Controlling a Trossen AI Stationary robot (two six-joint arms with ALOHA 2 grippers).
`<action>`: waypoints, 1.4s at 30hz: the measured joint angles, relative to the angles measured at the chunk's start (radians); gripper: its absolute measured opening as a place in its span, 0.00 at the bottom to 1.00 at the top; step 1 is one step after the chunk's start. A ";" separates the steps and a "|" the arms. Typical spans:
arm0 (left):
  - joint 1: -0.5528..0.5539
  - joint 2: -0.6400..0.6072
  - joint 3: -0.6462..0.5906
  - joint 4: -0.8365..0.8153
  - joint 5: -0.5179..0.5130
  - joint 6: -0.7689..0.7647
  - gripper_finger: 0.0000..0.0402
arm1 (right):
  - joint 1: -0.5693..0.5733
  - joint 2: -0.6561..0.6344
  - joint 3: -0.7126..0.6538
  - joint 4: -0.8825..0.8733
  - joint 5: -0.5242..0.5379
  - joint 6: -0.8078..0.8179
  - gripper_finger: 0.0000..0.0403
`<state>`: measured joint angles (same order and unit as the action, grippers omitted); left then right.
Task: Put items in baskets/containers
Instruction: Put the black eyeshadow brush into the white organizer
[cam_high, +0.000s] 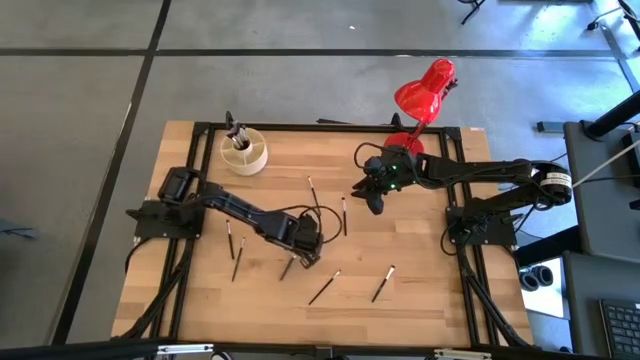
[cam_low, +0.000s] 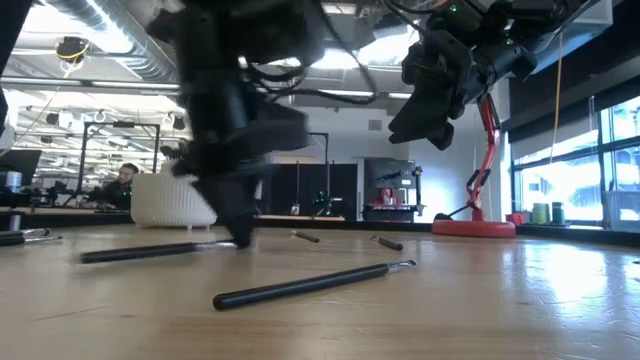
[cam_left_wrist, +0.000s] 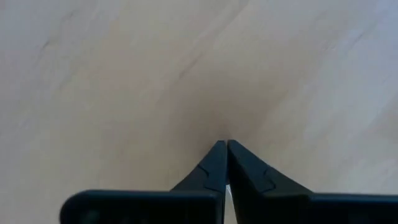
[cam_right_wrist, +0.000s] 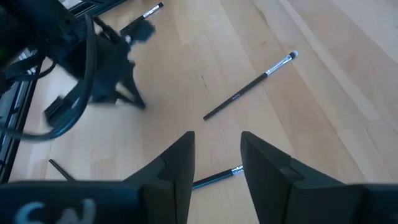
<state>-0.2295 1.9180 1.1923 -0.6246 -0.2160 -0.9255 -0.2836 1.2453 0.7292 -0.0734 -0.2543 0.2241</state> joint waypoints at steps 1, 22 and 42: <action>0.003 -0.015 -0.004 -0.044 -0.038 0.007 0.01 | 0.000 0.000 0.000 0.001 0.000 0.000 0.32; 0.327 -0.471 -0.006 -0.801 -1.257 -0.512 0.01 | 0.000 0.001 0.000 0.010 0.071 0.008 0.32; 0.714 -0.321 -0.007 -0.760 -1.255 -0.557 0.02 | 0.000 0.001 0.000 0.012 0.070 -0.049 0.32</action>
<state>0.4841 1.5966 1.1854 -1.3843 -1.4710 -1.4823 -0.2838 1.2461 0.7288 -0.0610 -0.1843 0.1753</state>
